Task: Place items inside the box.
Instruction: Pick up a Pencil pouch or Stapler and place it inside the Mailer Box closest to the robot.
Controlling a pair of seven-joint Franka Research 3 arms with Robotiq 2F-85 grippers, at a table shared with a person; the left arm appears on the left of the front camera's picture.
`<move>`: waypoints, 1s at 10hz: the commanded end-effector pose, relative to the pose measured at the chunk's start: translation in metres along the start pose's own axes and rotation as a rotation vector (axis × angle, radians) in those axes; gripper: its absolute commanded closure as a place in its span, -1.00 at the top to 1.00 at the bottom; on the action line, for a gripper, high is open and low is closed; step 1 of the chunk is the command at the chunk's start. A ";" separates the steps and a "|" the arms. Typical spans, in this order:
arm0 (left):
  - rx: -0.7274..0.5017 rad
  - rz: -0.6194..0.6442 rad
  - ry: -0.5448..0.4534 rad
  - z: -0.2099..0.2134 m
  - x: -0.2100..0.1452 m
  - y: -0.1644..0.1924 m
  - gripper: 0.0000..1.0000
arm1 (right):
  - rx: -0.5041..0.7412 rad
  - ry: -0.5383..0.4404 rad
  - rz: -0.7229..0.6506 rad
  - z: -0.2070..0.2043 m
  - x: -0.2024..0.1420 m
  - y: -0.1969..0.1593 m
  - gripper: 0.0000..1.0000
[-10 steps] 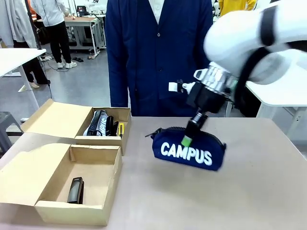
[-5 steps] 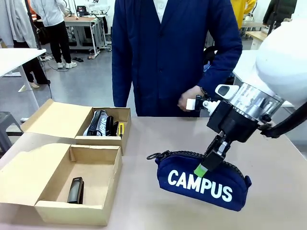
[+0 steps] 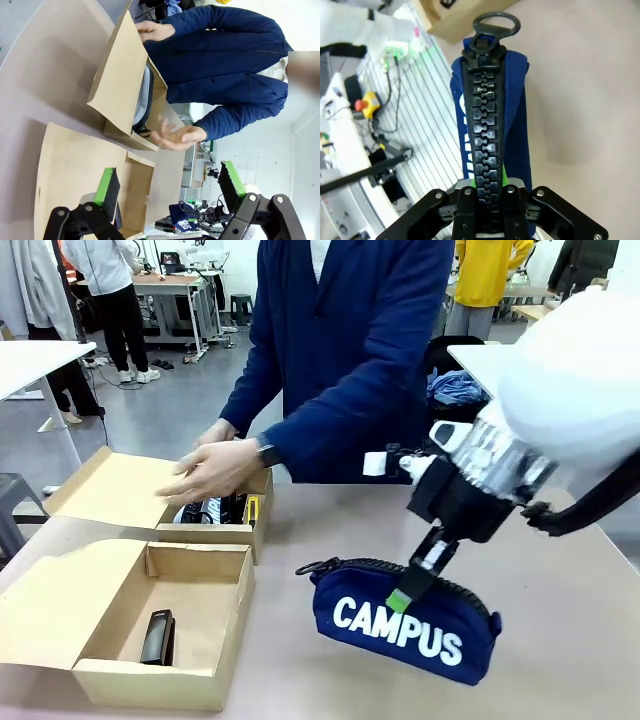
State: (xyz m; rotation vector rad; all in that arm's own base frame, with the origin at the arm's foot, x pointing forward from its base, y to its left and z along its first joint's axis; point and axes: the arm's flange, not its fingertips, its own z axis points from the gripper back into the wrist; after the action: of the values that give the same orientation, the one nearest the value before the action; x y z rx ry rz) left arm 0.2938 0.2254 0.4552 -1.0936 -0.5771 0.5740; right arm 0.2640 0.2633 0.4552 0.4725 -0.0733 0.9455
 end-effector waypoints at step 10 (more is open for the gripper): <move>-0.014 -0.015 -0.001 0.001 0.000 0.001 1.00 | -0.262 -0.381 -0.949 0.073 -0.154 0.033 -0.83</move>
State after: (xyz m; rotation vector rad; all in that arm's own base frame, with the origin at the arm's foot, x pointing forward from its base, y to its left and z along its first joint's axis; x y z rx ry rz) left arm 0.2937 0.2254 0.4553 -1.0936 -0.5775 0.5741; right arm 0.1998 0.1760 0.5733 0.3961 -0.3501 -0.1683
